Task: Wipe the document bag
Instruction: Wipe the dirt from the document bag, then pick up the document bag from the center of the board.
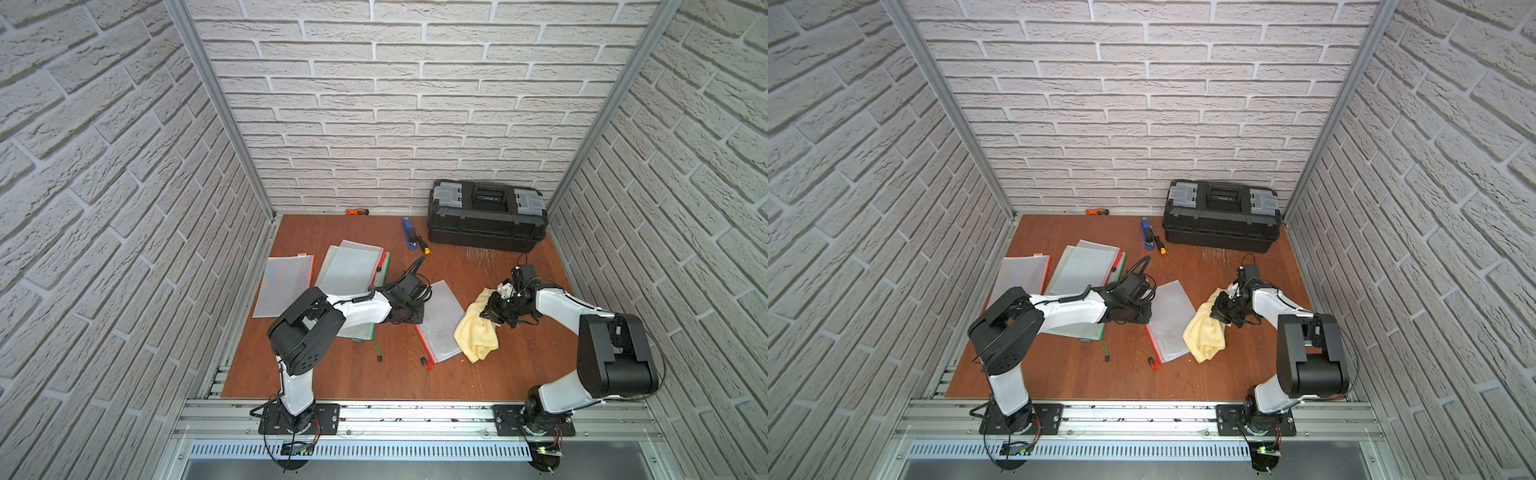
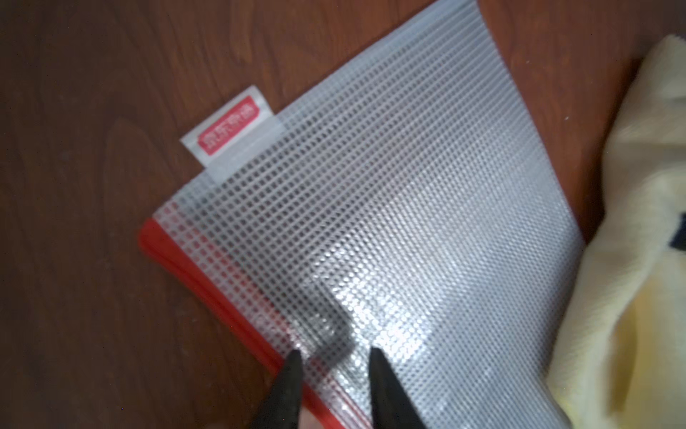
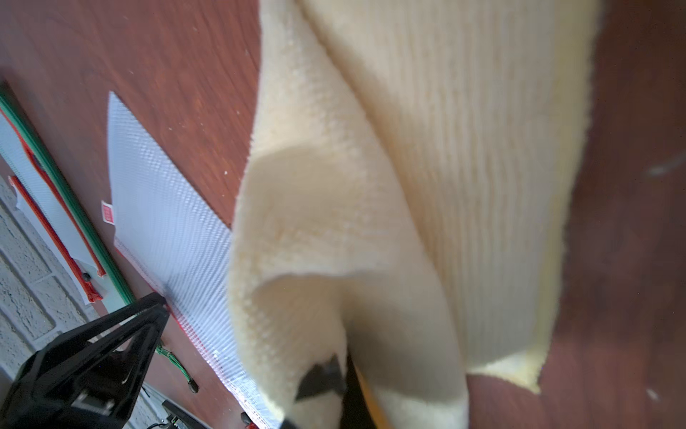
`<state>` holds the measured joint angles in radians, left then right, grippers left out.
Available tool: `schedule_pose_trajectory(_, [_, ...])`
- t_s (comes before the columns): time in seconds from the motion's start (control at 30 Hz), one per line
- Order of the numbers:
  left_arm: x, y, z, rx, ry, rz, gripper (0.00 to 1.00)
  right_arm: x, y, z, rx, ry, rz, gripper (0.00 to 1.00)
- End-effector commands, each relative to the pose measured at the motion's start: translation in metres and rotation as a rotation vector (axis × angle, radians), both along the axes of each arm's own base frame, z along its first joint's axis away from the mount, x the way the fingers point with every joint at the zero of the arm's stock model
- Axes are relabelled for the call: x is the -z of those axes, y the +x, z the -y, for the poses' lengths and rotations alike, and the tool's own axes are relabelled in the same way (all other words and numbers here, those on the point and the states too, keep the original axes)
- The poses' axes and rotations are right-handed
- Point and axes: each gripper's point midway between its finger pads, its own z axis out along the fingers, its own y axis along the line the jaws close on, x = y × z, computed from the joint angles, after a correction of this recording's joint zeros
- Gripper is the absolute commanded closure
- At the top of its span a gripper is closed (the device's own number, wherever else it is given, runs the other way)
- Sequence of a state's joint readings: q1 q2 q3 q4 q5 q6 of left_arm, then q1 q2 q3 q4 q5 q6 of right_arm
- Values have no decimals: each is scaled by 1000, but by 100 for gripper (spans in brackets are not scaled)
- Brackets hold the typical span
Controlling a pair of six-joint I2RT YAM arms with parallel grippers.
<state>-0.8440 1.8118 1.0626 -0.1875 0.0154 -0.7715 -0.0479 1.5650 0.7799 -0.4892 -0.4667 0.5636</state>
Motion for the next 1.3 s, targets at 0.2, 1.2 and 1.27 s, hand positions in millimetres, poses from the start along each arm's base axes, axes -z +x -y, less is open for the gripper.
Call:
schedule_pose_trajectory(0.2, [-59, -16, -8, -113, -166, 39, 20, 15, -7, -13, -53, 20, -23, 98])
schedule_pose_trajectory(1.2, [31, -56, 9, -237, -156, -169, 55, 26, -17, -31, -100, 65, -38, 98])
schedule_pose_trajectory(1.27, [30, -55, 11, -238, -171, -163, 65, 26, -17, -32, -103, 66, -39, 98])
